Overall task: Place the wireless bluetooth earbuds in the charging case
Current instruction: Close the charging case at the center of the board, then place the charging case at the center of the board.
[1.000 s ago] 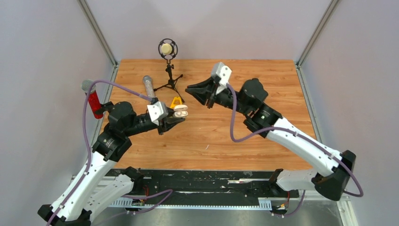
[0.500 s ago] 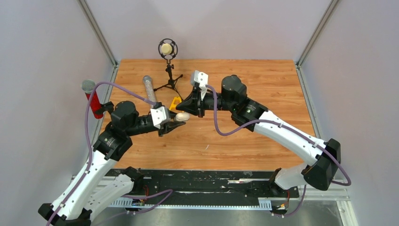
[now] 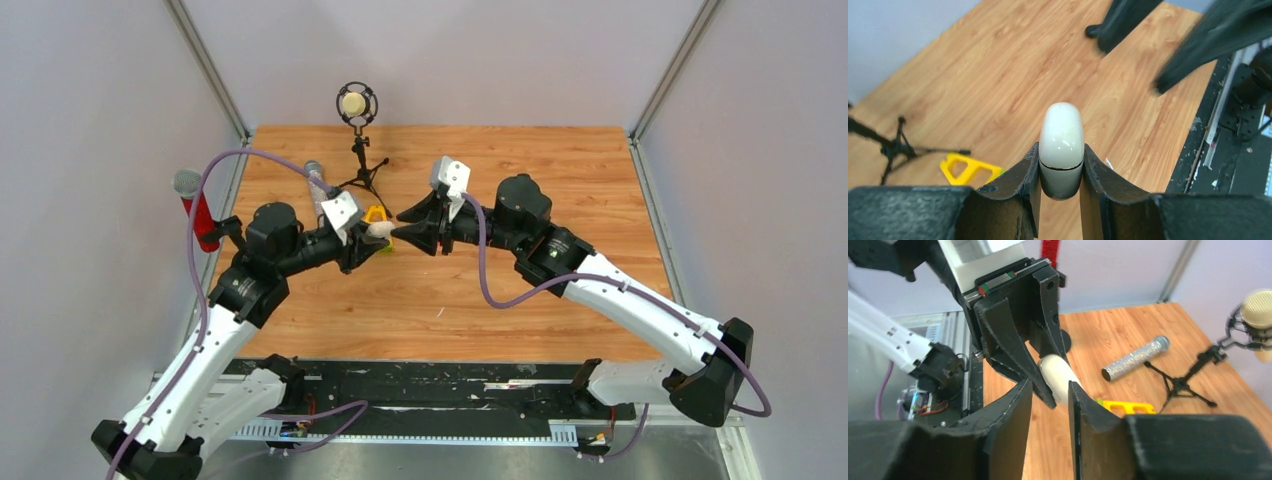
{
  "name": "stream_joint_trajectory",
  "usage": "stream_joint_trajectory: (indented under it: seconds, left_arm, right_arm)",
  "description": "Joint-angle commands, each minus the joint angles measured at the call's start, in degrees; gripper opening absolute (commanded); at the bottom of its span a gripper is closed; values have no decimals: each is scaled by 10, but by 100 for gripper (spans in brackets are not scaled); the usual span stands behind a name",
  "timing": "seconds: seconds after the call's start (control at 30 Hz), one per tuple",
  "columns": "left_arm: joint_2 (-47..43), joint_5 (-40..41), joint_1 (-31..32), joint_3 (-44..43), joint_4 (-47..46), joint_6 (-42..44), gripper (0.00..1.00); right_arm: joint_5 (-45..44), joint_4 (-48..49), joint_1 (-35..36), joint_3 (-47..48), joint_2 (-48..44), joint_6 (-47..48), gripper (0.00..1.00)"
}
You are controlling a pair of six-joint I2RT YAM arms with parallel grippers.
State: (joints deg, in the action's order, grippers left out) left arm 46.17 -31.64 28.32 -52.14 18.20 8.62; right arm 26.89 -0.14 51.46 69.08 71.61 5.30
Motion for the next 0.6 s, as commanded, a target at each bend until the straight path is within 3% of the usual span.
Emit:
stream_joint_trajectory:
  seconds: [0.0,0.07,0.2,0.27,0.3,0.37,0.47,0.57]
  left_arm:
    - [34,-27,-64,-16,3,-124,0]
    - [32,-58,-71,-10,-9,-122,0]
    - [18,-136,-72,-1,-47,-70,0]
    - [23,-174,-72,-8,-40,-41,0]
    - [26,-192,-72,-11,-35,-25,0]
    - [25,-216,-72,-12,-28,-3,0]
    - [25,-232,-71,-14,-10,25,0]
    - [27,-241,-72,-17,1,39,0]
  right_arm:
    - [-7,-24,-49,-5,-18,-24,49]
    - [66,-27,-69,-22,-23,-22,62]
    - [148,-34,-70,-34,-27,10,75]
    - [181,-44,-69,-26,-17,19,72]
    - [190,-45,-69,-21,-9,18,64]
    - [207,-55,-69,-3,9,18,58]
    - [205,-77,-69,23,38,18,66]
    - [235,-80,-69,40,61,18,60]
